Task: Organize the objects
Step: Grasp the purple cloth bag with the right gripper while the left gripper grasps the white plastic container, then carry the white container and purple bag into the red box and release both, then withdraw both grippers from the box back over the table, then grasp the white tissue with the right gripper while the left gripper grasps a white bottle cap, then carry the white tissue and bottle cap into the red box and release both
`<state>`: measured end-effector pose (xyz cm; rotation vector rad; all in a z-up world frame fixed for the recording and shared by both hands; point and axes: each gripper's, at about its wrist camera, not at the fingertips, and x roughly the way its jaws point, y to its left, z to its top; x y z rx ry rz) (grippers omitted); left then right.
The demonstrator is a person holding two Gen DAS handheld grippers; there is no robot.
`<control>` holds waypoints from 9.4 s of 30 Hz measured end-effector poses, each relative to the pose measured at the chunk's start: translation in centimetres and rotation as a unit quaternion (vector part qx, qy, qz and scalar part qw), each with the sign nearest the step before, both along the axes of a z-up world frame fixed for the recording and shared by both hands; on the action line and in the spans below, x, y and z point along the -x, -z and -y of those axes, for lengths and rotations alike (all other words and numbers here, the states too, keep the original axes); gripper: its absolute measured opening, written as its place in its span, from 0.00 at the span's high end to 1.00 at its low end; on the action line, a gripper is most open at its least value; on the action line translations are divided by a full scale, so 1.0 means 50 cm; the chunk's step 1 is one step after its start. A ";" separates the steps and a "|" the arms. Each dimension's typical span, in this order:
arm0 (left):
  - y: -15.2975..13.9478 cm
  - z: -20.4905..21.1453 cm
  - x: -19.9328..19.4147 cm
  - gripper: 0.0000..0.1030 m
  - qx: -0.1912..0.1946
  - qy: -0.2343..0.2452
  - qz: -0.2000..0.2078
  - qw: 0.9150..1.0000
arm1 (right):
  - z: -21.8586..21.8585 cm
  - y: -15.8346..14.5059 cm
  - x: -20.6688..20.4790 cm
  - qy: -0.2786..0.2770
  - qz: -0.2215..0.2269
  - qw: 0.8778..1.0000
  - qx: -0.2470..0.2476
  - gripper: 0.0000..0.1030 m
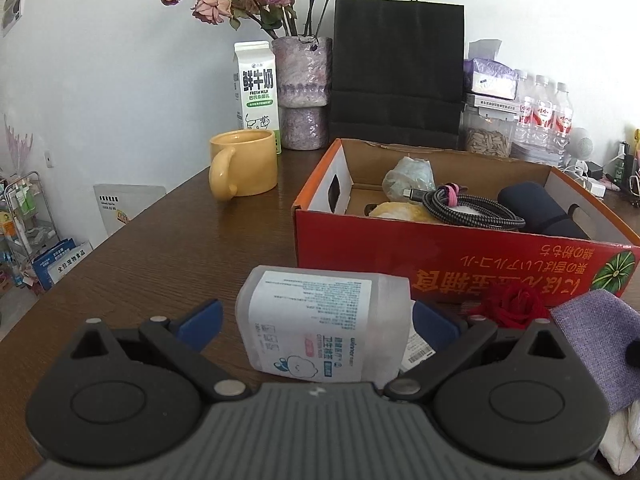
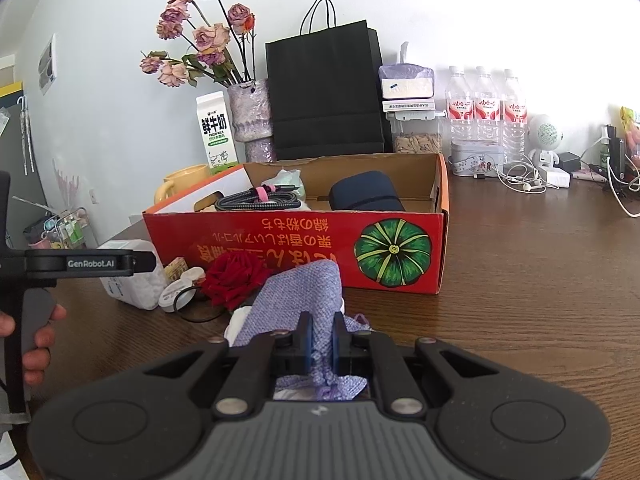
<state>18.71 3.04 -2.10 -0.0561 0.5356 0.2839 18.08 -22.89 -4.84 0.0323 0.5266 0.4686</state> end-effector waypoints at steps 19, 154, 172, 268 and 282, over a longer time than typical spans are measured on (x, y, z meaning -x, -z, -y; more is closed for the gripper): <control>-0.011 0.001 0.024 0.17 -0.004 0.019 0.019 1.000 | 0.002 0.000 0.000 0.002 0.001 1.000 -0.001 0.92; -0.129 0.055 0.009 0.00 -0.001 0.070 0.076 0.995 | -0.092 -0.090 -0.055 0.005 0.067 0.995 0.077 0.00; -0.045 0.048 0.122 0.00 0.001 0.092 0.024 0.995 | -0.053 -0.003 0.042 -0.021 -0.010 0.996 0.088 0.00; 0.024 0.240 0.025 0.71 0.018 0.202 -0.045 0.978 | 0.060 -0.001 0.008 0.045 0.016 0.998 0.034 0.42; -0.030 0.180 0.064 0.71 0.025 0.187 -0.007 0.982 | 0.012 -0.024 0.028 0.027 0.038 0.998 0.046 0.42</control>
